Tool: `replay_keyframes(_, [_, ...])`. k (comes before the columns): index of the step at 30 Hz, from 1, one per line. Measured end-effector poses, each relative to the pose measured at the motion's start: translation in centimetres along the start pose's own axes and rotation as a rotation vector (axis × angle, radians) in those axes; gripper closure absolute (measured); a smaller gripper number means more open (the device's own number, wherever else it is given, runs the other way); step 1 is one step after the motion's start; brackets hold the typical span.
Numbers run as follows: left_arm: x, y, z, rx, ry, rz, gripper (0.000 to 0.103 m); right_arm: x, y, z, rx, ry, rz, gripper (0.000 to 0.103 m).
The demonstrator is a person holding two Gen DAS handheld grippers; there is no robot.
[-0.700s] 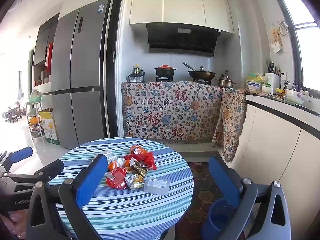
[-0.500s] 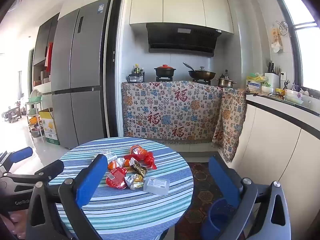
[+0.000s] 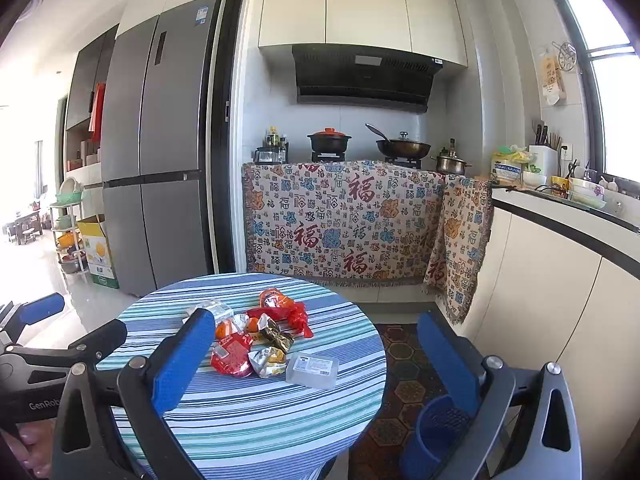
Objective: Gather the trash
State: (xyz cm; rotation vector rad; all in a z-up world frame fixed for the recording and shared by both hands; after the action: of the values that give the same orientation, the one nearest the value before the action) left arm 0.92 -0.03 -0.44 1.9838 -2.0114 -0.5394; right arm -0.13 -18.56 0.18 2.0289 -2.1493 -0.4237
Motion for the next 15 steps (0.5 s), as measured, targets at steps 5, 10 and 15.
replay_keyframes(5, [-0.01, 0.02, 0.0, -0.001, 0.0, 0.001, 0.0, -0.02, 0.0, 0.0, -0.002, 0.0, 0.001, 0.0])
replay_keyframes(10, [-0.01, 0.01, 0.0, -0.002, -0.001, 0.001, 0.0, -0.05, -0.01, -0.03, -0.001, -0.001, 0.002, 0.0])
replay_keyframes(15, [-0.01, 0.03, 0.0, -0.002, -0.001, 0.001, 0.0, -0.08, -0.01, -0.03, -0.002, 0.0, 0.004, 0.0])
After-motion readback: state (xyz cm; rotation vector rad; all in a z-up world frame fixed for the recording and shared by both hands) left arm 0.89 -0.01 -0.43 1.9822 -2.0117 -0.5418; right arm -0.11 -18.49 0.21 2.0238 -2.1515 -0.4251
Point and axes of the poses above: each gripper's, at about its wrist camera, not at the fingertips, and y roughly against the way its jaws point, x to its right, z to its underside, the point moved 1 cm from there along -y, roughly the way its jaws point, and after that the axes turned 6 degrees about -y, right-handed, at the moved point
